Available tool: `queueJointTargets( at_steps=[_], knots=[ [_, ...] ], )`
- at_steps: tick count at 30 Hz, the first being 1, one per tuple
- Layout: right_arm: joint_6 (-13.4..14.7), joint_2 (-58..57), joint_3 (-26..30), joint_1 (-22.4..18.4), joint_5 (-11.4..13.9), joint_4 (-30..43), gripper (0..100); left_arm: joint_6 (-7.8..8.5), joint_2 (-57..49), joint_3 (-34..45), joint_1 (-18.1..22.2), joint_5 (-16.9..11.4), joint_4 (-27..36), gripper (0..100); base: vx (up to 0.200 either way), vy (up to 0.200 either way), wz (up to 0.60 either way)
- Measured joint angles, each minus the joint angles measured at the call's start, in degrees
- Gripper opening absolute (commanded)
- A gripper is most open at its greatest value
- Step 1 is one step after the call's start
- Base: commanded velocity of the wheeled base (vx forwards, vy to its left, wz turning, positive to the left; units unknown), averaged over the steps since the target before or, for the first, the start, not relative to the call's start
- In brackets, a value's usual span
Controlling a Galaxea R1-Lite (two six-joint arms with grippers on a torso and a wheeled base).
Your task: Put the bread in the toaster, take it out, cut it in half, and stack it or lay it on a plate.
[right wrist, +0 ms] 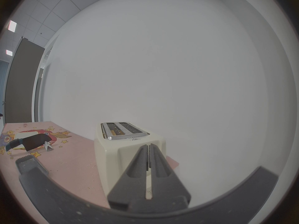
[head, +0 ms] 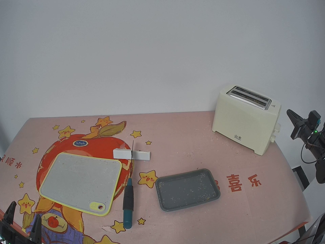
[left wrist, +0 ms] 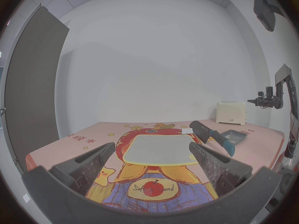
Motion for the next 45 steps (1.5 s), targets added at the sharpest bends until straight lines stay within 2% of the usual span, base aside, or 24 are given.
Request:
queueJointTargets(
  at_steps=[15, 22, 25, 28, 31, 45],
  knots=[
    [-0.4, -0.9, 0.3, 0.0, 0.2, 0.0, 0, 0.00, 0.0, 0.0, 0.0, 0.0, 0.0, 100, 0.000, 0.000, 0.00],
    [-1.0, -1.6, 2.0, 0.0, 2.3, 0.0, 0, -0.02, 0.0, 0.0, 0.0, 0.0, 0.0, 100, 0.000, 0.000, 0.00],
    [-2.3, -2.1, 3.5, 0.2, 3.2, 0.0, 0, 0.00, 0.0, 0.0, 0.0, 0.0, 0.0, 100, 0.000, 0.000, 0.00],
    [-4.0, -2.8, 5.6, 0.2, 7.3, 0.1, 0, -0.02, 0.0, 0.0, 0.0, 0.0, 0.0, 100, 0.000, 0.000, 0.00],
    [-5.2, -4.4, 7.8, 0.4, 10.0, 0.1, 0, -0.02, 0.0, 0.0, 0.0, 0.0, 0.0, 100, 0.000, 0.000, 0.00],
    [-5.5, -8.5, 9.7, 1.3, 10.3, 0.2, 0, 0.09, 0.0, 0.0, 0.0, -0.6, 0.1, 100, 0.000, 0.000, 0.00]
  ],
)
